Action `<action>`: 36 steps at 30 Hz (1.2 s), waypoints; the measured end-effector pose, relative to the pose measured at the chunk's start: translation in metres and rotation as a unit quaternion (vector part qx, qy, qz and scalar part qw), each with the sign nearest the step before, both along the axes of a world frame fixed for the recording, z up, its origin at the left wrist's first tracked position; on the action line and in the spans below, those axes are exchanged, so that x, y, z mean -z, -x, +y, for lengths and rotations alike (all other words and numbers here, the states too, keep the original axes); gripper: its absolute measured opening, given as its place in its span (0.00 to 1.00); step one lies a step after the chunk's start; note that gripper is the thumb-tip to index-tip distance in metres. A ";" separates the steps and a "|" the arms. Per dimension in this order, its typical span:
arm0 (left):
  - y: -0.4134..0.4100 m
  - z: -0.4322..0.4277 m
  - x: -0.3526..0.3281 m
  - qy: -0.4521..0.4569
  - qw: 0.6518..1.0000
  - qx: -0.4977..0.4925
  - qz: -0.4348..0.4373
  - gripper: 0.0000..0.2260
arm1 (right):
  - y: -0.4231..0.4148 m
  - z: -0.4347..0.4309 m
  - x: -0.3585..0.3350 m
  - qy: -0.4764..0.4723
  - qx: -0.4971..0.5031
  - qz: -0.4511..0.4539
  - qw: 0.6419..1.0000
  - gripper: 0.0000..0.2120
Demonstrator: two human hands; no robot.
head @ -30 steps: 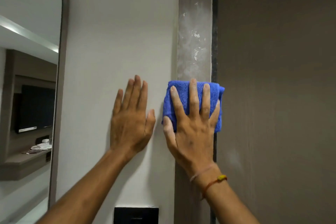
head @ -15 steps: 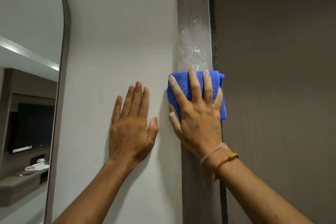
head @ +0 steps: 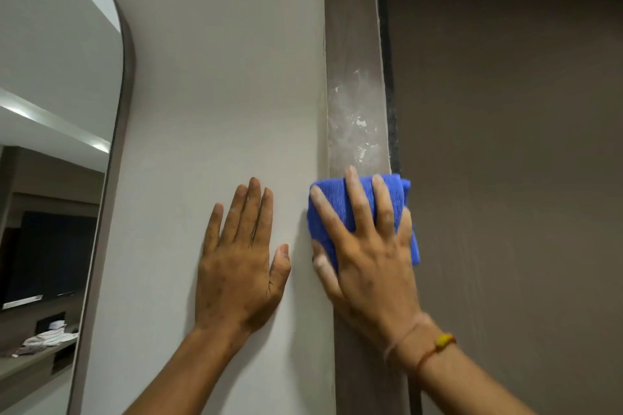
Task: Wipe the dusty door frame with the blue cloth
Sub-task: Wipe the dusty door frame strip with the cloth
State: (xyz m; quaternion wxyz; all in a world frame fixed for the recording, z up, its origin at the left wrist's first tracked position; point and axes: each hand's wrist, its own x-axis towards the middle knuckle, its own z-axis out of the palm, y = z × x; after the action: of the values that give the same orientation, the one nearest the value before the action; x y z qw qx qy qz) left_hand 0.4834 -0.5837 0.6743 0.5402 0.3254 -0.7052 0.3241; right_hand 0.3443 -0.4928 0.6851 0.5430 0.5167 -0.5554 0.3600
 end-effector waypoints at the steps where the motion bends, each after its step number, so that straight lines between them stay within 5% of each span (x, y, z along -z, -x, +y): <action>1: 0.000 -0.001 0.000 0.000 1.000 0.001 0.000 0.31 | 0.000 -0.001 -0.016 0.007 0.002 -0.002 1.000 0.32; 5: -0.001 -0.004 0.000 0.001 1.000 0.000 0.003 0.31 | -0.005 -0.009 -0.058 0.036 0.008 -0.019 0.999 0.30; 13: -0.001 -0.002 0.000 -0.007 1.000 0.005 0.001 0.31 | -0.002 -0.003 0.008 0.010 -0.003 0.003 1.000 0.32; 22: 0.000 -0.003 -0.001 -0.010 1.000 0.004 0.004 0.31 | 0.000 -0.012 -0.115 0.045 0.014 0.011 0.999 0.30; 31: -0.001 -0.002 0.000 -0.009 1.000 -0.001 -0.001 0.31 | 0.003 -0.008 -0.045 0.024 0.014 0.030 0.999 0.31; 36: 0.000 -0.008 -0.003 -0.013 1.000 0.002 -0.003 0.32 | 0.008 -0.003 -0.124 0.008 0.002 0.040 0.999 0.29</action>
State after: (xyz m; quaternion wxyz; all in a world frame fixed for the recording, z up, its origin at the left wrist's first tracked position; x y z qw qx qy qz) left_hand 0.4837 -0.5918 0.6777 0.5347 0.3298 -0.7117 0.3143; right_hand 0.3366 -0.4954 0.8088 0.5694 0.5253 -0.5314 0.3427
